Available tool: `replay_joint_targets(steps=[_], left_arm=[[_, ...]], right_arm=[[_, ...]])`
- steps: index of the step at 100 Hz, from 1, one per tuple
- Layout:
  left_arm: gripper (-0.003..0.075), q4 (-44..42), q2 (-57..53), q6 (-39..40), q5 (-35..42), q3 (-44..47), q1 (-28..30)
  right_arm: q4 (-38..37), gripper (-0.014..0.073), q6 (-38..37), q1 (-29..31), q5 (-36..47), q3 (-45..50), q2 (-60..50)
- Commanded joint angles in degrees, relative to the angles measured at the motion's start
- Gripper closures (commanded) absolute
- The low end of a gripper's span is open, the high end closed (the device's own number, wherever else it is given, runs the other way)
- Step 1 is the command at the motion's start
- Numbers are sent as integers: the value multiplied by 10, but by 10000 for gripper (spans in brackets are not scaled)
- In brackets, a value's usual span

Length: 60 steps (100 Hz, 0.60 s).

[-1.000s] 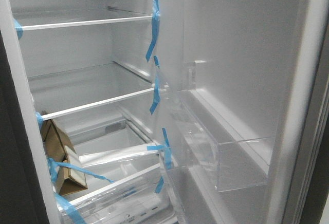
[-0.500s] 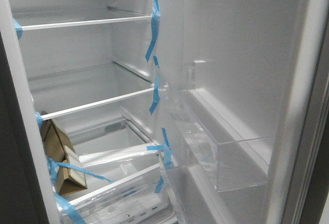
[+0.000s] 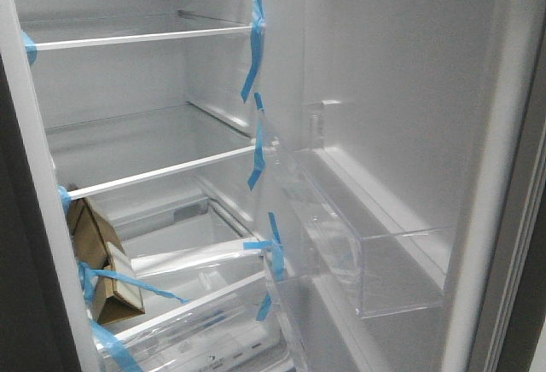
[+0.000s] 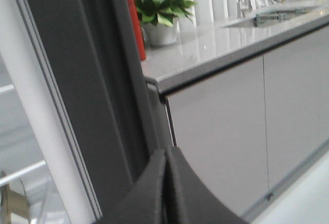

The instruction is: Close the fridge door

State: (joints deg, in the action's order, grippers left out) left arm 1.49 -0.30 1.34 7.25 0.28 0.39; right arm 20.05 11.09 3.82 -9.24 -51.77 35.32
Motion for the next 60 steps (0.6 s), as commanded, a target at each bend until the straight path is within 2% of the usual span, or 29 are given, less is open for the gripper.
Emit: replay_joint_targets(steps=[1,41,60], left_arm=[[740,2,-6,1,42,20,0],[740,2,-6,1,42,20,0],[740,2,-6,1,42,20,0]], right_arm=[[3,639,2,2,32,-26,4],[9,639,2,2,12,-23,9],[91,639,2,40,48,-23,11]])
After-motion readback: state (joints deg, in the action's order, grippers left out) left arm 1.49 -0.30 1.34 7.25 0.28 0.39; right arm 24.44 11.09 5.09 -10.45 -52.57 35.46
